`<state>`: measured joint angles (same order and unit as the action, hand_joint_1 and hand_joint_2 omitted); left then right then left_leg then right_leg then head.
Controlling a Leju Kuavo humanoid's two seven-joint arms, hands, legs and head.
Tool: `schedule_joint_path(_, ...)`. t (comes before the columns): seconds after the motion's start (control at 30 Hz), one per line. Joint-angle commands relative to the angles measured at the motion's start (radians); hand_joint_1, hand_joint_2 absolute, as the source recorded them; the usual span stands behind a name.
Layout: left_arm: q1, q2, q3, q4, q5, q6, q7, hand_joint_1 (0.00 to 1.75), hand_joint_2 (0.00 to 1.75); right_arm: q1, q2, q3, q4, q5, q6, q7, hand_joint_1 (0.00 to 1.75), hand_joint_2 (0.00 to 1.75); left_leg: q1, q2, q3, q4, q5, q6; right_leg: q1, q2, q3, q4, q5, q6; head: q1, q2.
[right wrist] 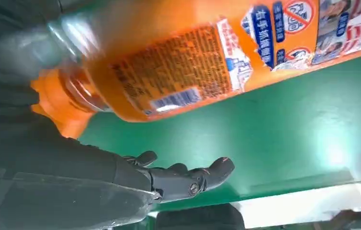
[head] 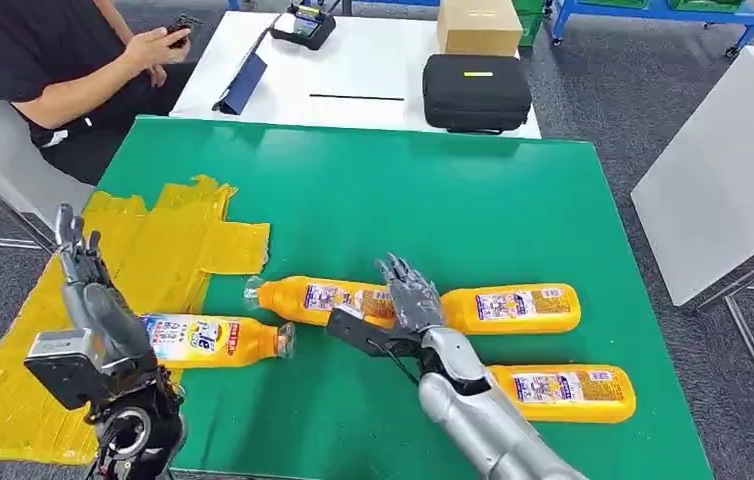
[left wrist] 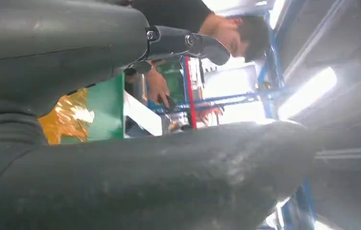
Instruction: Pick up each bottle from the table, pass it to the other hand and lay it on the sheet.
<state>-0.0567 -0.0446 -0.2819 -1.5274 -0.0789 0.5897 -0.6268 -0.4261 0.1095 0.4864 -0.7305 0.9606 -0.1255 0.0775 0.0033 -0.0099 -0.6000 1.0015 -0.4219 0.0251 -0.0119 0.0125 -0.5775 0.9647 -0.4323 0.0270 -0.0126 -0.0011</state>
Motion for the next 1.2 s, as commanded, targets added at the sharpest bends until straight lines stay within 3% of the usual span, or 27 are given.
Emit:
schedule_joint_path(0.03,-0.075,0.01,-0.039,0.101,0.028,-0.008,-0.004,0.0,0.0,-0.109,0.041,0.051,0.226,0.003,0.028,0.003,0.0,1.75,0.0,0.001,0.002,-0.001,0.0,-0.001,0.0,0.0,0.002,0.0,0.0,-0.001,0.0,0.0)
schedule_joint_path(0.23,-0.071,0.015,-0.038,0.097,0.05,0.005,-0.011,0.0,0.0,-0.132,0.072,0.07,0.281,0.015,0.063,0.006,0.0,1.75,0.0,0.001,0.003,-0.001,-0.001,-0.001,0.0,0.0,0.003,0.0,-0.001,-0.001,0.0,0.0)
schedule_joint_path(0.5,-0.096,0.013,-0.067,0.16,0.112,0.002,-0.043,0.0,0.0,-0.199,0.108,0.138,0.425,0.059,0.198,0.007,0.0,1.75,0.0,0.001,0.004,0.0,-0.001,-0.002,0.0,-0.001,0.003,0.0,-0.001,-0.001,0.0,0.0)
schedule_joint_path(0.53,-0.104,0.011,-0.069,0.17,0.117,0.0,-0.046,0.0,0.0,-0.199,0.109,0.14,0.431,0.057,0.205,-0.003,1.71,1.75,-0.001,0.001,0.005,-0.001,-0.001,-0.002,0.0,-0.002,0.004,0.0,-0.001,-0.002,0.0,0.0)
schedule_joint_path(1.2,-0.133,0.013,-0.054,0.213,0.212,-0.041,-0.056,0.0,0.0,-0.209,0.111,0.135,0.45,0.018,0.222,-0.032,1.75,1.75,0.0,0.002,0.009,-0.001,0.0,-0.001,0.0,-0.001,0.008,-0.001,-0.001,-0.001,0.0,0.0)
